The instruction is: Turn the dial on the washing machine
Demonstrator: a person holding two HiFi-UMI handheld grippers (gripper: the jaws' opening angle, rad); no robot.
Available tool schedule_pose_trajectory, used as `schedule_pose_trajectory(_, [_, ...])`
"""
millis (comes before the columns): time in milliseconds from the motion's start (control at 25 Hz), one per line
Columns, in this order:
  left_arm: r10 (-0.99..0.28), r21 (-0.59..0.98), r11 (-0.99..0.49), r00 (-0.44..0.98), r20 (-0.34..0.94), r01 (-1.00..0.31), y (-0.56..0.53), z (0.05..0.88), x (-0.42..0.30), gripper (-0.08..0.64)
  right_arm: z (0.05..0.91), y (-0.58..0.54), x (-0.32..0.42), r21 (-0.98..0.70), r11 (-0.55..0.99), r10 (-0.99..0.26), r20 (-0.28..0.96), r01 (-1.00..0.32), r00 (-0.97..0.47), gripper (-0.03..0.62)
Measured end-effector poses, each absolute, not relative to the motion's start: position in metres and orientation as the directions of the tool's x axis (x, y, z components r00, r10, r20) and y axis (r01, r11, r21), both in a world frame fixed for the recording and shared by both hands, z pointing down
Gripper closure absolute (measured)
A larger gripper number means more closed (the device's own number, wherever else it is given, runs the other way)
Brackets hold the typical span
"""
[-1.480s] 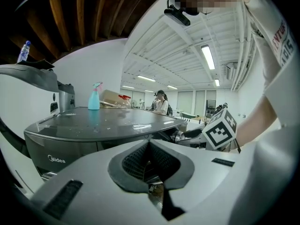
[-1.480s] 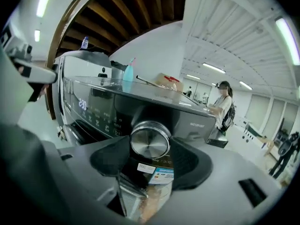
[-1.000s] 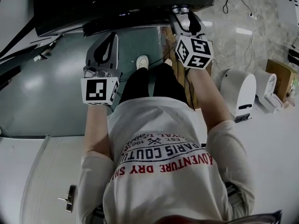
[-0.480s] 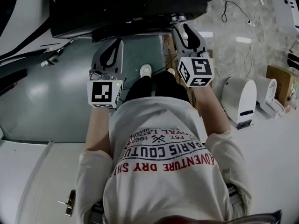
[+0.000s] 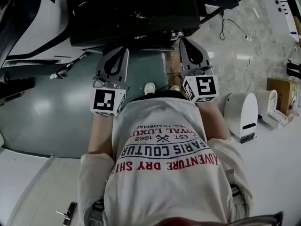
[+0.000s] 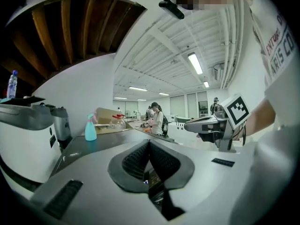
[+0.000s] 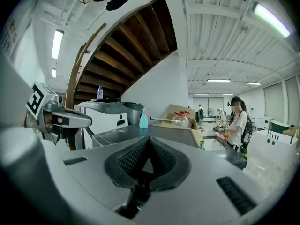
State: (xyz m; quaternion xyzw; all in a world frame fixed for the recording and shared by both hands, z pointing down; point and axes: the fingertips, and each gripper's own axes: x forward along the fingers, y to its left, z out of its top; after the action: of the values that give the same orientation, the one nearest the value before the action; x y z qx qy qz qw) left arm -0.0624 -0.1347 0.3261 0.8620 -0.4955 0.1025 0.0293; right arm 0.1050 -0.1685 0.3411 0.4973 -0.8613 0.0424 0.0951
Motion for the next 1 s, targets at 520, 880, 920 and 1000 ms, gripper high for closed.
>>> schedule_pose_trajectory(520, [-0.869,-0.077,-0.493,0.487,0.084,-0.867,-0.124,0.253,-0.077,0.543,0.266,-0.145,0.084,0.042,0.58,-0.814,0.045,-0.813,-0.579,0.565])
schedule_pose_trajectory(880, [-0.865,-0.095,-0.501,0.496,0.072,-0.86,-0.118,0.25,-0.073,0.543,0.269,-0.14,0.078,0.058,0.63,-0.777,0.063,-0.775,-0.627,0.565])
schedule_pose_trajectory(920, [-0.863,-0.094,-0.505,0.5,0.072,-0.858,-0.117,0.25,-0.071,0.543,0.269,-0.139,0.076,0.058,0.637,-0.771,0.062,-0.768,-0.634,0.565])
schedule_pose_trajectory(1000, [-0.857,-0.095,-0.515,0.51,0.072,-0.852,-0.115,0.251,-0.069,0.543,0.271,-0.139,0.074,0.062,0.647,-0.763,0.063,-0.76,-0.644,0.565])
